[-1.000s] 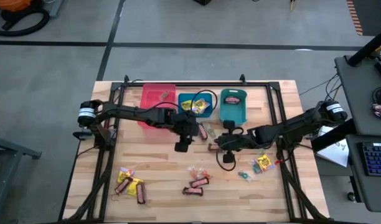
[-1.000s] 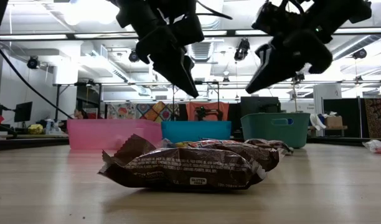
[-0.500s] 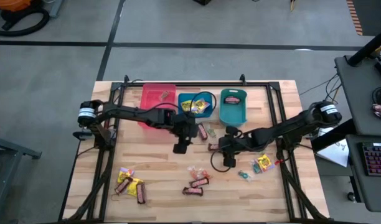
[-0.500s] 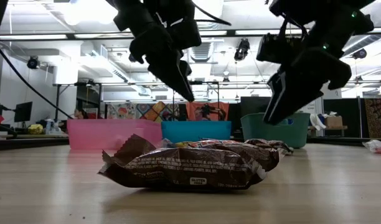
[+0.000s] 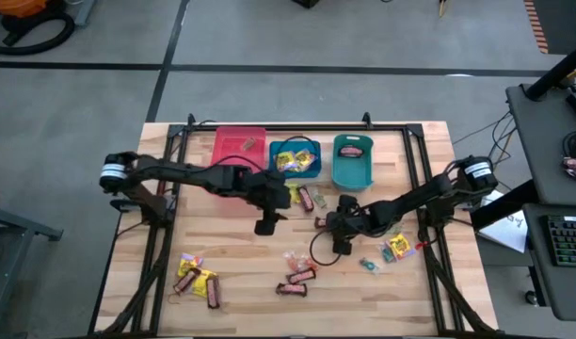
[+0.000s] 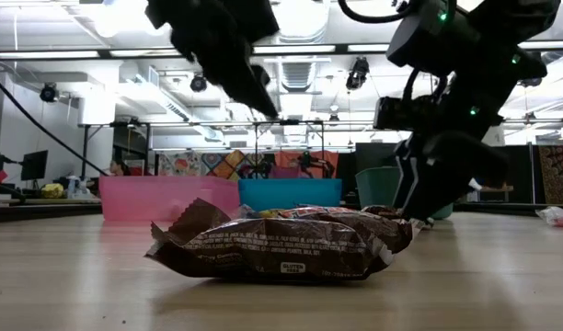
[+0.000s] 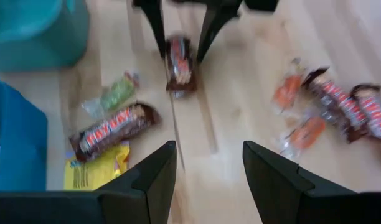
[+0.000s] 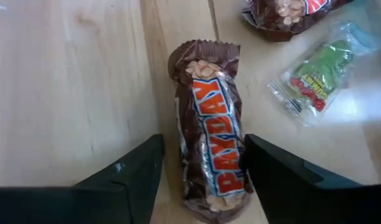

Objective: Sort candy
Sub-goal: Put the brown candy into the green bin

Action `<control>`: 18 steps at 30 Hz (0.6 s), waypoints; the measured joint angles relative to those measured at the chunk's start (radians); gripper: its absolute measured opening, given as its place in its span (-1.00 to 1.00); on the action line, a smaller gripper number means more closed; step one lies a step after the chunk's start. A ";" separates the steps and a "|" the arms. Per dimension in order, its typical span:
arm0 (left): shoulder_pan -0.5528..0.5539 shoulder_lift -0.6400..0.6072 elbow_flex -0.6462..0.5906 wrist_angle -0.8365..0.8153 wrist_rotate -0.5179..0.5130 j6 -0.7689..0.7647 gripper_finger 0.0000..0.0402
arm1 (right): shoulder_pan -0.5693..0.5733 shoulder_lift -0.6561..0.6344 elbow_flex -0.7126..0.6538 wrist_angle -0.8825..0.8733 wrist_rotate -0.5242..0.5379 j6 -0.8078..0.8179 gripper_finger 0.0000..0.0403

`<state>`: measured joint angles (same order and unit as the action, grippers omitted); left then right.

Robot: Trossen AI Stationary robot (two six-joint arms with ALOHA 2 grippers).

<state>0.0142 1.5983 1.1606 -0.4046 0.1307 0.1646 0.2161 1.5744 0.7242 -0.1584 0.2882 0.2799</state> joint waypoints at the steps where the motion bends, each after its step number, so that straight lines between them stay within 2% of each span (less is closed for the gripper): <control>1: -0.005 -0.025 -0.016 0.022 0.000 -0.002 -0.16 | 0.000 0.008 0.000 0.007 -0.004 0.001 0.02; 4: -0.020 -0.109 -0.075 0.097 -0.012 -0.031 -0.16 | 0.000 0.009 0.002 0.014 -0.023 -0.002 -0.18; 11: -0.062 -0.281 -0.231 0.231 -0.151 -0.124 -0.16 | -0.004 -0.012 0.000 0.012 -0.038 -0.037 -0.72; 14: -0.078 -0.331 -0.292 0.274 -0.207 -0.162 -0.16 | -0.005 -0.018 0.000 0.016 -0.053 -0.045 -0.79; 18: -0.083 -0.377 -0.343 0.296 -0.236 -0.218 -0.16 | -0.007 -0.054 0.002 -0.005 -0.088 -0.045 -0.75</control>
<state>-0.0692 1.2210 0.8174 -0.1086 -0.1053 -0.0535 0.2088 1.5207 0.7265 -0.1633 0.2002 0.2349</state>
